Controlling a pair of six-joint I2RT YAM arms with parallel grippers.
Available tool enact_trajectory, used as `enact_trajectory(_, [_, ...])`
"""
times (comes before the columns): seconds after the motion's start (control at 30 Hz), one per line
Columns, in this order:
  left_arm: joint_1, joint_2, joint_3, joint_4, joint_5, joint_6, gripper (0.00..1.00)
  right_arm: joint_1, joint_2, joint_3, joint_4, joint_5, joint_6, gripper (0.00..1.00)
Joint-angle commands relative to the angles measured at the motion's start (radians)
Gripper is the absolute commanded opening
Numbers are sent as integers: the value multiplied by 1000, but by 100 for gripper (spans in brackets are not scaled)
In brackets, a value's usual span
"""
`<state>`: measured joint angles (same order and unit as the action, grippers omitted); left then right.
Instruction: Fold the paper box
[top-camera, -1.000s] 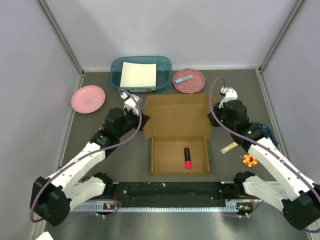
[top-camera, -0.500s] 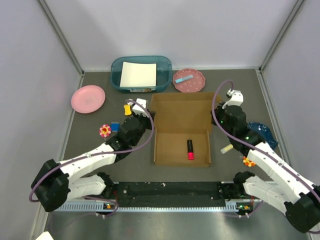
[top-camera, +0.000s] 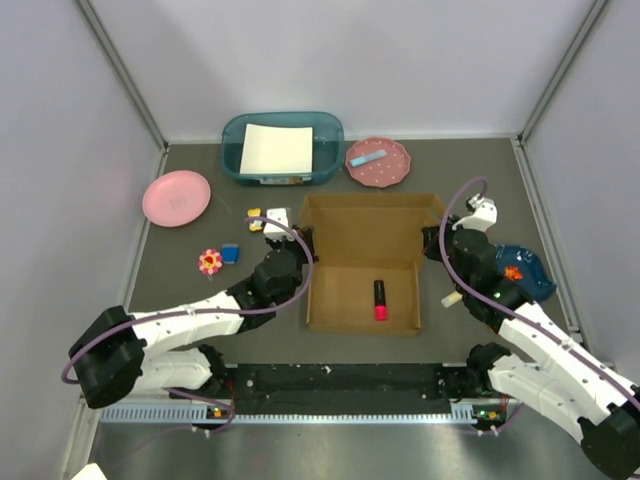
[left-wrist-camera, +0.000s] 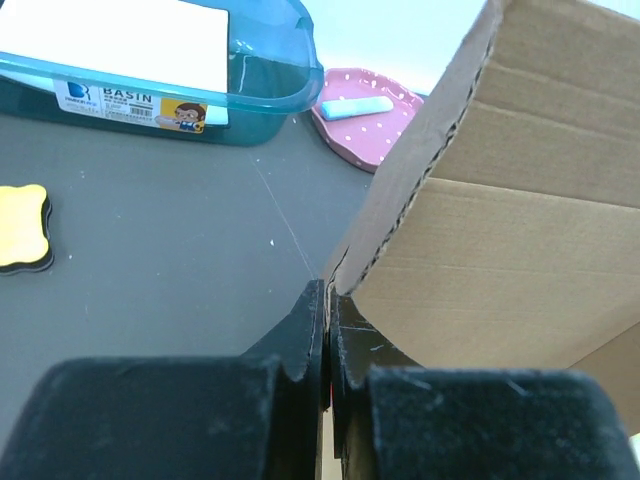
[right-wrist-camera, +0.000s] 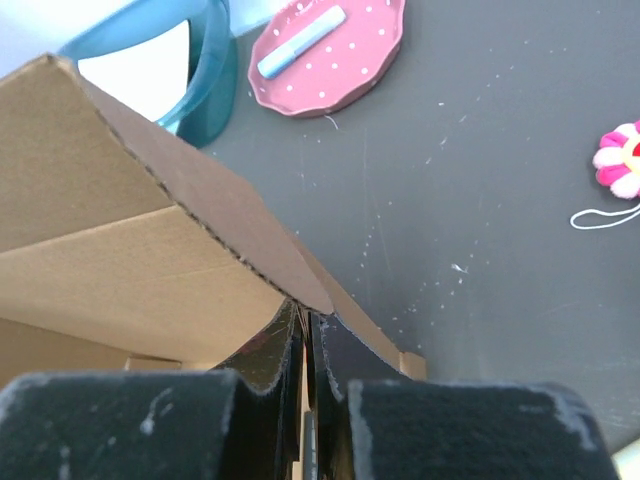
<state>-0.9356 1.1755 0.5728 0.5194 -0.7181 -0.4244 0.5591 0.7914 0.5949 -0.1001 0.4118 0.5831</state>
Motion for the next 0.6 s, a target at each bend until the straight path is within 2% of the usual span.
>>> enact_trajectory(0.0, [-51, 3, -43, 86, -125, -83, 0, 21, -15, -67, -35, 38, 101, 0])
enact_trajectory(0.57, [-186, 42, -149, 117, -247, -215, 0, 90, -147, -277, -114, 93, 205, 0])
